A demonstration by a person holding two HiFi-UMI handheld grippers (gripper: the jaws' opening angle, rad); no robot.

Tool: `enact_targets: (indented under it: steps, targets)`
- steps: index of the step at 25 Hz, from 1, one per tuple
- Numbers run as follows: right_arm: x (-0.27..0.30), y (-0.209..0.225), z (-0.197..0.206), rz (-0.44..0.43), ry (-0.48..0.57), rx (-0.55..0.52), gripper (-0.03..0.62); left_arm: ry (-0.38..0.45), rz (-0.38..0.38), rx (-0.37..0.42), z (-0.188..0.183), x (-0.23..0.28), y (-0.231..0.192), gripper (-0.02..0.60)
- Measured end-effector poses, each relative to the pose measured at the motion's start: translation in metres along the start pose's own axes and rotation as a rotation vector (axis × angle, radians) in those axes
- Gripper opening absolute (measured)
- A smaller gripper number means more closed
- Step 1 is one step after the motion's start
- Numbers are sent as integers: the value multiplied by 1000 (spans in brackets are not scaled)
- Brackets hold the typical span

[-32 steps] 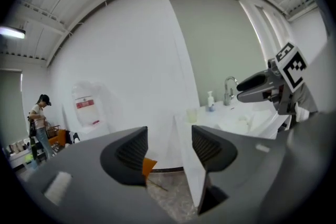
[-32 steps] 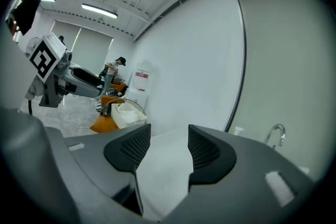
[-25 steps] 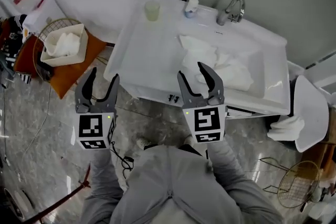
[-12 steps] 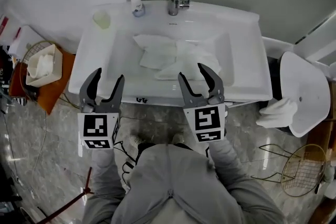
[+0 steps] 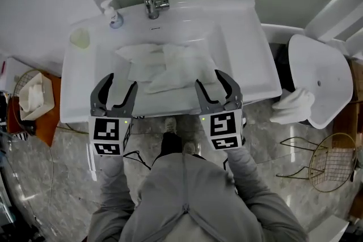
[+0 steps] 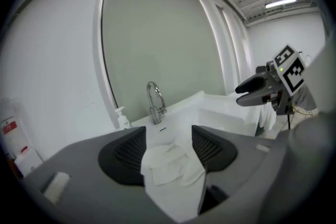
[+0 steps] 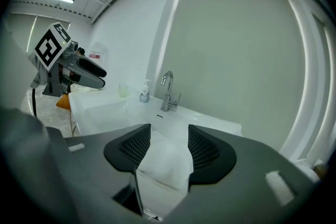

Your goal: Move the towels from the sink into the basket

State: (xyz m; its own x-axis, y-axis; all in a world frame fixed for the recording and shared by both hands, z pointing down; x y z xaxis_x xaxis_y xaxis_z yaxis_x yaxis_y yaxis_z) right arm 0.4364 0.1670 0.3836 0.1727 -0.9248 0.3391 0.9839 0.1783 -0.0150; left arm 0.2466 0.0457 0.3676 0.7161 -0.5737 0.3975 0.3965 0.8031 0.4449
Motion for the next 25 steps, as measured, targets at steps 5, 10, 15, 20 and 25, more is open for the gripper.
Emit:
enact_targets:
  steps: [5, 10, 15, 20, 25]
  targets:
    - [29, 23, 28, 22, -104, 12, 206, -39, 112, 17, 13, 60, 13, 296]
    - [70, 33, 55, -4, -257, 25, 206, -126, 222, 48, 35, 121, 16, 296]
    - [111, 37, 73, -11, -362, 12, 222, -222, 350, 81, 68, 169, 26, 311]
    - [143, 34, 108, -59, -550, -94, 266, -299, 427, 159, 99, 211, 37, 345]
    - [167, 34, 141, -89, -697, -198, 281, -437, 486, 236, 147, 246, 47, 373]
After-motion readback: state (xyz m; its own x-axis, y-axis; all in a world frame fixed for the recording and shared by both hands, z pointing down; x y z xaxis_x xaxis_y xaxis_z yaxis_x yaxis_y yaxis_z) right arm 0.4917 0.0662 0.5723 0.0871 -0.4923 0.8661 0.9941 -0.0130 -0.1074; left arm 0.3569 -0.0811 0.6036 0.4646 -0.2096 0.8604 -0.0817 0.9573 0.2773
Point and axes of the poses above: the fingertips, and each gripper's own axes: x forward along the fingers, y to its right, z out of its underside, the point moved 1 cm from there along -x, backward along the fingers, and after that the axes turned 12 degrees about x, right-handed, at the moved point
